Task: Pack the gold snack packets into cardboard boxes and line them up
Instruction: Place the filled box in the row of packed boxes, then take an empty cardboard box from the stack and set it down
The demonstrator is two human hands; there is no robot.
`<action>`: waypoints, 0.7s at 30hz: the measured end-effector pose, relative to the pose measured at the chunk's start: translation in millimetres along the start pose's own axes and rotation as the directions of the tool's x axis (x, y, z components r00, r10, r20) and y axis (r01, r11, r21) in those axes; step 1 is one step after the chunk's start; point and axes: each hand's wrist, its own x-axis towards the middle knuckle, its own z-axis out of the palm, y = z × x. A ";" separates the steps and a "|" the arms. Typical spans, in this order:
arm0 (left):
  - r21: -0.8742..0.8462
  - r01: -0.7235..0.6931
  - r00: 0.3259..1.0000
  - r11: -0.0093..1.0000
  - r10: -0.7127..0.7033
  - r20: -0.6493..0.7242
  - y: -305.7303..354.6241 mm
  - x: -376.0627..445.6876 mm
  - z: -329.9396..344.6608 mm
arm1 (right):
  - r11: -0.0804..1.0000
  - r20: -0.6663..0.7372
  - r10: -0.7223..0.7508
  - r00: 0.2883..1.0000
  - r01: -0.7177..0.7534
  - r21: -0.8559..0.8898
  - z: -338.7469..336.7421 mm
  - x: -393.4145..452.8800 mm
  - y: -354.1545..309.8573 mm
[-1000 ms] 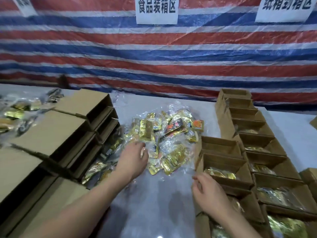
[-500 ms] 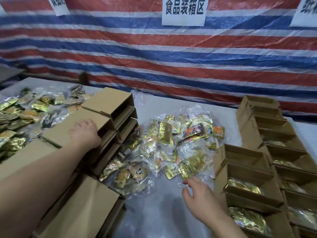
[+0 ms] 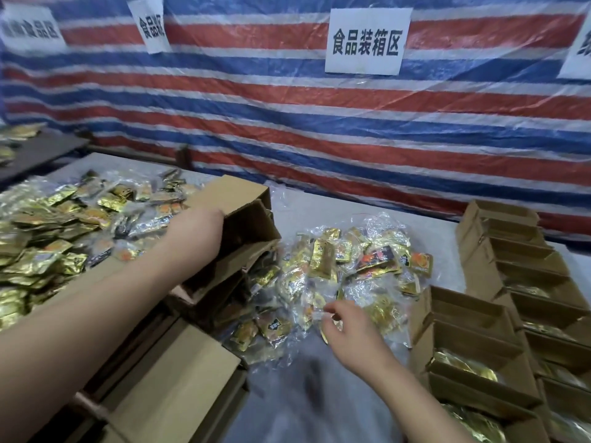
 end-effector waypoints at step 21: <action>-0.334 -0.544 0.795 0.770 0.600 0.090 170.1 -175.7 39.6 | 0.937 -0.013 0.242 0.970 -0.237 -0.256 -64.8 -147.0 20.6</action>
